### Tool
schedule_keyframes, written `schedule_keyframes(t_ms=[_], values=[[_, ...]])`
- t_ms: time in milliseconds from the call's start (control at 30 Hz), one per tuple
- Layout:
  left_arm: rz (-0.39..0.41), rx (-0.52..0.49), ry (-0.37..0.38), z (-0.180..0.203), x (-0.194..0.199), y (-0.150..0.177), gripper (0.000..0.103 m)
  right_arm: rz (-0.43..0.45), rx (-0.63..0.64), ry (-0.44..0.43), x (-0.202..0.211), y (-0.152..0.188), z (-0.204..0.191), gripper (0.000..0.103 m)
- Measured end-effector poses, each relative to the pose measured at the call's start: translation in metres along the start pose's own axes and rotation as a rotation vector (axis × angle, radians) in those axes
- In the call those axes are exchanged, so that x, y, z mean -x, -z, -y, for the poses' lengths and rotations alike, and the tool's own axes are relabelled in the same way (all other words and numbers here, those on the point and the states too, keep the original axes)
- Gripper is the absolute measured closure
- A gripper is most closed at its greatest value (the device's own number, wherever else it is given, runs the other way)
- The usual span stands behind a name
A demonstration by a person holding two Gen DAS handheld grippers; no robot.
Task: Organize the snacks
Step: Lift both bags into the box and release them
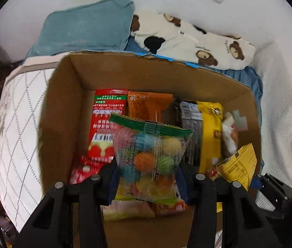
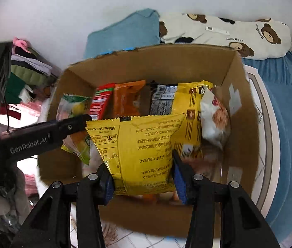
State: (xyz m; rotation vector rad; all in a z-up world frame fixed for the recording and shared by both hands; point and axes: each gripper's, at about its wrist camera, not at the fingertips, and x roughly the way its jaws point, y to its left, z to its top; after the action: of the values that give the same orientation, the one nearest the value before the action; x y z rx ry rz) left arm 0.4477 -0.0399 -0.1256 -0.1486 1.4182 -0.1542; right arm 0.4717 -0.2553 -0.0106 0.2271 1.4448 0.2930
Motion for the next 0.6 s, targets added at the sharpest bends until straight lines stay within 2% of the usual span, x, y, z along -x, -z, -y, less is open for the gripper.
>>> schedule_keyframes(t_ms=[133, 167, 200, 233, 267, 300, 333, 367, 600], values=[[-0.064, 0.037, 0.003, -0.006, -0.025, -0.013, 0.058, -0.060, -0.002, 0.011, -0.032, -0.015, 0.002, 0.051], [-0.072, 0.040, -0.003, -0.007, -0.029, -0.015, 0.058, -0.081, -0.013, 0.007, -0.038, -0.018, 0.004, 0.043], [-0.081, 0.037, -0.005, -0.008, -0.032, -0.016, 0.058, -0.102, -0.023, 0.004, -0.043, -0.021, 0.005, 0.026], [-0.091, 0.032, -0.004, -0.007, -0.035, -0.017, 0.058, -0.107, -0.019, 0.007, -0.050, -0.024, 0.006, 0.017], [-0.100, 0.033, -0.011, -0.008, -0.038, -0.016, 0.051, -0.105, -0.015, 0.017, -0.051, -0.025, 0.007, 0.006], [-0.109, 0.034, -0.019, -0.008, -0.039, -0.015, 0.043, -0.101, -0.016, 0.028, -0.053, -0.026, 0.008, 0.006], [-0.110, 0.031, -0.019, -0.007, -0.038, -0.015, 0.023, -0.103, -0.020, 0.028, -0.053, -0.026, 0.010, 0.006], [-0.104, 0.027, -0.020, -0.006, -0.037, -0.014, 0.011, -0.109, -0.024, 0.025, -0.054, -0.026, 0.012, 0.006], [-0.050, -0.002, -0.019, 0.001, -0.016, -0.003, 0.010, -0.110, -0.025, 0.046, -0.055, -0.017, 0.012, 0.006]])
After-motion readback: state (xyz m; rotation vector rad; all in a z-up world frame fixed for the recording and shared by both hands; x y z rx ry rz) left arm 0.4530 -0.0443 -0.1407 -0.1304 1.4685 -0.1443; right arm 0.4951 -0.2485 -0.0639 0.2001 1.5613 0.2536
